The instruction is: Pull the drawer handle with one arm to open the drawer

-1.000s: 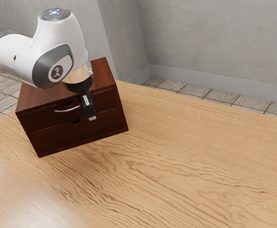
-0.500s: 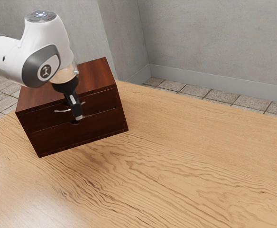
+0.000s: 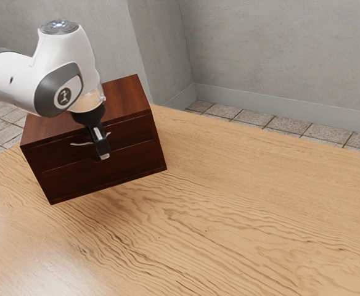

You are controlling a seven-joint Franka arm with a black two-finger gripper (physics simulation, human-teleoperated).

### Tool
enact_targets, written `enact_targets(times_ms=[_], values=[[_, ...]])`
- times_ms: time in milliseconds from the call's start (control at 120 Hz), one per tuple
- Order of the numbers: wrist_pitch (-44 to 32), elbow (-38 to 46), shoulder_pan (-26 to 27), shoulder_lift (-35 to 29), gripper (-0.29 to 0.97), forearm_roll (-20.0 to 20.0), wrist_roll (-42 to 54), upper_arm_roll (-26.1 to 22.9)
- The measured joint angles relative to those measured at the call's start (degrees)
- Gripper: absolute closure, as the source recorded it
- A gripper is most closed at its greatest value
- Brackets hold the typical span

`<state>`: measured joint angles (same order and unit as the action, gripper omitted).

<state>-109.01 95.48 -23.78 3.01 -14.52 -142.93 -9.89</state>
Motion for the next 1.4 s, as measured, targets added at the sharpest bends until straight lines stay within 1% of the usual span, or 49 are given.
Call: enact_targets(times_ms=[250, 433, 617, 850, 1017, 1200, 1400], values=[[-0.1, 0.1, -1.5, 0.2, 0.26, 0.1, 0.0, 0.1], [-0.3, 0.0, -1.1, 0.4, 0.26, 0.0, 0.0, 0.1], [-1.7, -0.1, -0.8, 0.8, 0.26, -0.5, 0.0, 0.9], [-4.1, -0.2, -1.8, 2.1, 0.26, -0.8, 0.2, 2.1], [-4.9, 0.1, -1.2, 2.4, 0.35, -0.5, 0.3, 2.2], [-5.3, 1.2, -1.1, 2.5, 0.41, 0.0, 0.3, 2.2], [-5.2, 1.5, -1.2, 2.2, 0.5, 0.1, 0.4, 2.1]])
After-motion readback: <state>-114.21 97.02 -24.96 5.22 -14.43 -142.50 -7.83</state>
